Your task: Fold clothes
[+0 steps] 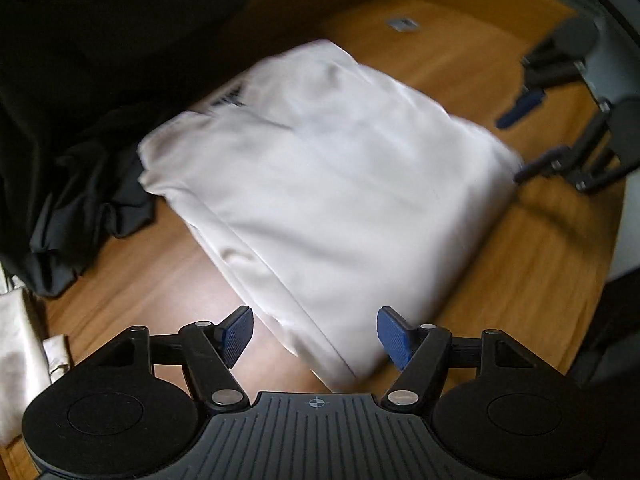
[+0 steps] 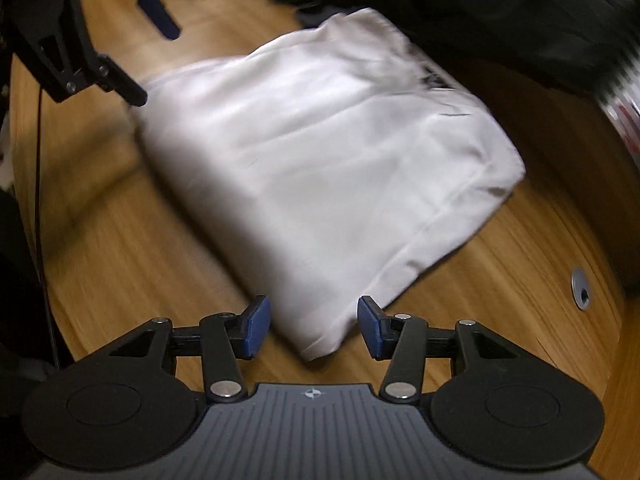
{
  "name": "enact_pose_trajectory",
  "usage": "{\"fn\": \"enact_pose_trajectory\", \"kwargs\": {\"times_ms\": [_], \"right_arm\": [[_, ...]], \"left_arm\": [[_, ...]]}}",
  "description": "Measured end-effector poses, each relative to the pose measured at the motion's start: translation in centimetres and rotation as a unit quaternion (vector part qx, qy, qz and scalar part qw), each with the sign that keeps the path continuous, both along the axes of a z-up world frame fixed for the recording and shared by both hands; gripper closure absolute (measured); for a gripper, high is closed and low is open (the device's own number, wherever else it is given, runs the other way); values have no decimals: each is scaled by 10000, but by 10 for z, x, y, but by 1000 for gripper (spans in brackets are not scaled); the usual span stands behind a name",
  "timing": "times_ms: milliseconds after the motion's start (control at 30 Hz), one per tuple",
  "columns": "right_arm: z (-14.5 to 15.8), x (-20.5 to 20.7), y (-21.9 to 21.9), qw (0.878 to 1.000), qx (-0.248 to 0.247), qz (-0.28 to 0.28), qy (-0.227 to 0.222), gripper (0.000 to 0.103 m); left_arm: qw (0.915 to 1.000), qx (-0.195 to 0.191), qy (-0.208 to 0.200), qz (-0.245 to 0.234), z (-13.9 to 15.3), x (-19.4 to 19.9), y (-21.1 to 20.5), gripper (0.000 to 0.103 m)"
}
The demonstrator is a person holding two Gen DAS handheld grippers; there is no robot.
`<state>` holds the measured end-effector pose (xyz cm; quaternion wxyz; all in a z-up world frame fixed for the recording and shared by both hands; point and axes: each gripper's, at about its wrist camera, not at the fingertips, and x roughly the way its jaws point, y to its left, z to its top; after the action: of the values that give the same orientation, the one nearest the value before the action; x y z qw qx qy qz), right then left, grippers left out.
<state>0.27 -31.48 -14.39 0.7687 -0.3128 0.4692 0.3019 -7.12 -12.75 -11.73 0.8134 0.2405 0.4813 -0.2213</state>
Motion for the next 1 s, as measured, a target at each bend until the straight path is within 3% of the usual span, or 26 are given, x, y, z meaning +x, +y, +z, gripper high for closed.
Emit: {"fn": "enact_pose_trajectory", "kwargs": {"times_ms": [267, 333, 400, 467, 500, 533, 633, 1000], "right_arm": [[-22, -6, 12, 9982, -412, 290, -317, 50], [-23, -6, 11, 9978, -446, 307, -378, 63], [-23, -5, 9, 9977, -438, 334, -384, 69], [-21, -4, 8, 9979, -377, 351, -380, 82], [-18, -4, 7, 9979, -342, 354, -412, 88], [-15, -5, 6, 9979, -307, 358, -444, 91], [-1, -5, 3, 9980, -169, 305, -524, 94], [82, -17, -27, 9993, 360, -27, -117, 95]], "left_arm": [[9983, 450, -30, -363, -34, -16, -15, 33], [9977, 572, -87, -366, -38, -17, -17, 42], [9977, 617, -158, -234, -39, -16, -15, 46], [9986, 480, -207, -126, -36, -16, -11, 58], [9989, 404, -229, -77, -35, -16, -9, 69], [9990, 353, -255, -57, -32, -16, -9, 80], [9991, 223, -366, -16, -21, -17, -8, 87], [9991, -287, -239, 213, 48, -35, -6, 90]]}}
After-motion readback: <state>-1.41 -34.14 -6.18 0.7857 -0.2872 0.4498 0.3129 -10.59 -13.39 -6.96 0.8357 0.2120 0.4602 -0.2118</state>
